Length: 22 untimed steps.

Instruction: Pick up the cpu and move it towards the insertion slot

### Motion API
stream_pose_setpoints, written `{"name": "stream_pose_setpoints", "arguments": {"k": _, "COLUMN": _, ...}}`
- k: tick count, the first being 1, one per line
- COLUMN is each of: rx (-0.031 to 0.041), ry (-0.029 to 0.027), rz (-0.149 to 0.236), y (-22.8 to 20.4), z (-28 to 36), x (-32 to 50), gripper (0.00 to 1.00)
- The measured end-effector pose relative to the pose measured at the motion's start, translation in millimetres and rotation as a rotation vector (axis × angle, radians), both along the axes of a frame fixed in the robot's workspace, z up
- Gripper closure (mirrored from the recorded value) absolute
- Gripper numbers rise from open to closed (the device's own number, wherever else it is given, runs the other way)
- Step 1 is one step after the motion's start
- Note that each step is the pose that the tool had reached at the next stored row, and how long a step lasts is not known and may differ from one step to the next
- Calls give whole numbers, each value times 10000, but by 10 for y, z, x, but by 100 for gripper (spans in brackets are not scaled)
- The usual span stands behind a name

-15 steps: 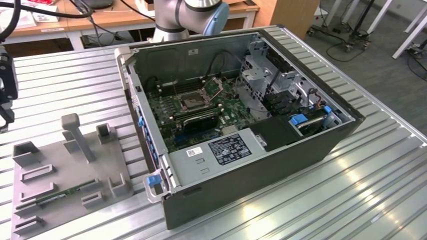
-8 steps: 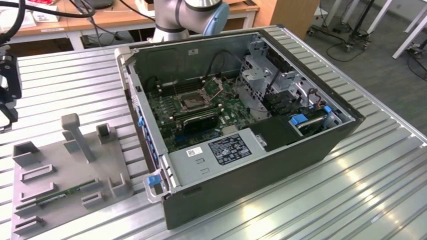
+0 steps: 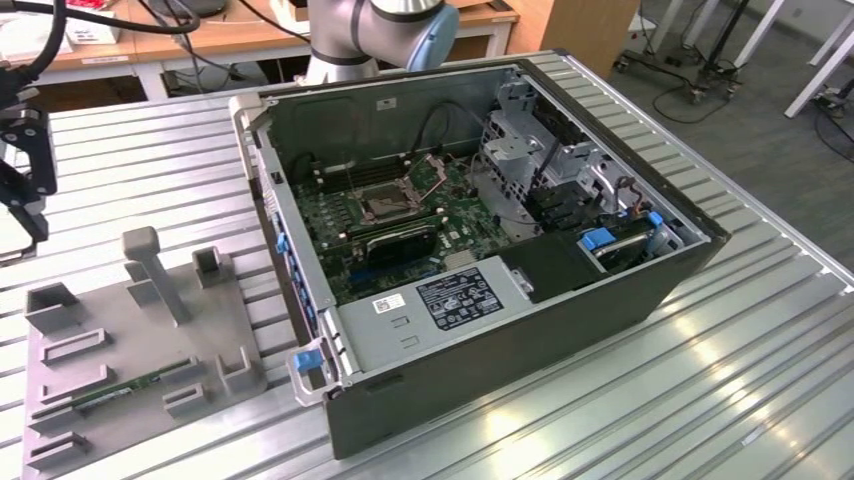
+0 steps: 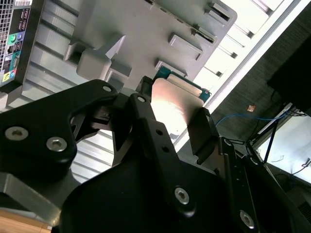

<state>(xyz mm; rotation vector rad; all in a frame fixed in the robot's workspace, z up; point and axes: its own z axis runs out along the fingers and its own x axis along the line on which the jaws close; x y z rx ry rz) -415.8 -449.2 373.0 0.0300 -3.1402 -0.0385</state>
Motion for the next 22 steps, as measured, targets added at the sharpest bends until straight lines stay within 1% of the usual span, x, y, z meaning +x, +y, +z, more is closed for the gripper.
{"name": "stream_pose_setpoints", "arguments": {"k": 22, "rx": 0, "ry": -1, "rz": 0, "y": 0, "z": 0, "x": 264, "gripper": 46}}
